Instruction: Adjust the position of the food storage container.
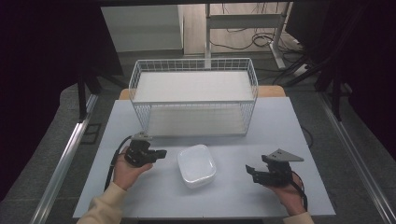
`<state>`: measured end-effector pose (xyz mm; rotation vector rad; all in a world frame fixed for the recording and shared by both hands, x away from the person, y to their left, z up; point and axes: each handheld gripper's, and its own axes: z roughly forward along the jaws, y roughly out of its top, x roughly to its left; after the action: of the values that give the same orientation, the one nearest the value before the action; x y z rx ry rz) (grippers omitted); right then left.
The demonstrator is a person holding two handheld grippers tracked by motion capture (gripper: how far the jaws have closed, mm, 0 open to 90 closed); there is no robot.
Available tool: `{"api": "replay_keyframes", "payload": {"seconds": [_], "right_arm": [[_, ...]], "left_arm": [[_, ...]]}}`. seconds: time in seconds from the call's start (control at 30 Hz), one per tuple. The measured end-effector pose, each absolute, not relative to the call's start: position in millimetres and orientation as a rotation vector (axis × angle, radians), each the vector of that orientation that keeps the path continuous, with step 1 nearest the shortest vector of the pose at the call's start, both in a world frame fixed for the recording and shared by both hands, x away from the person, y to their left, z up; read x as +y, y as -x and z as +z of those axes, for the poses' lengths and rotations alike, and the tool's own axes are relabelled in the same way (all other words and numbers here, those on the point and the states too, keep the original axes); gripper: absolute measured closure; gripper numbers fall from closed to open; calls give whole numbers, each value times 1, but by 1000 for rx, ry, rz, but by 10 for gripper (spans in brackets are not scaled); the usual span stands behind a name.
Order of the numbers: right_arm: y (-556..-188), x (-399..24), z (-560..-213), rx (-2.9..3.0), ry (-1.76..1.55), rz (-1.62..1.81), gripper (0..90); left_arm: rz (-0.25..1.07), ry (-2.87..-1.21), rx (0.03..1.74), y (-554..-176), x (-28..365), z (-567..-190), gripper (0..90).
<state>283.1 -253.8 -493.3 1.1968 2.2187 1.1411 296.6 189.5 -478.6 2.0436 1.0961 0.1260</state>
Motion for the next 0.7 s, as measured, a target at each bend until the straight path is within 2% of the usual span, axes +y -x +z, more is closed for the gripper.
{"api": "replay_keyframes", "payload": {"seconds": [0.43,0.7], "right_arm": [[-283,-254,-493,2216,-1200,1139,234],[-283,-254,-493,2218,-1195,1138,234]], "left_arm": [[89,-2111,1063,-295,157,-496,896],[66,-2080,1097,-305,152,-499,897]]}}
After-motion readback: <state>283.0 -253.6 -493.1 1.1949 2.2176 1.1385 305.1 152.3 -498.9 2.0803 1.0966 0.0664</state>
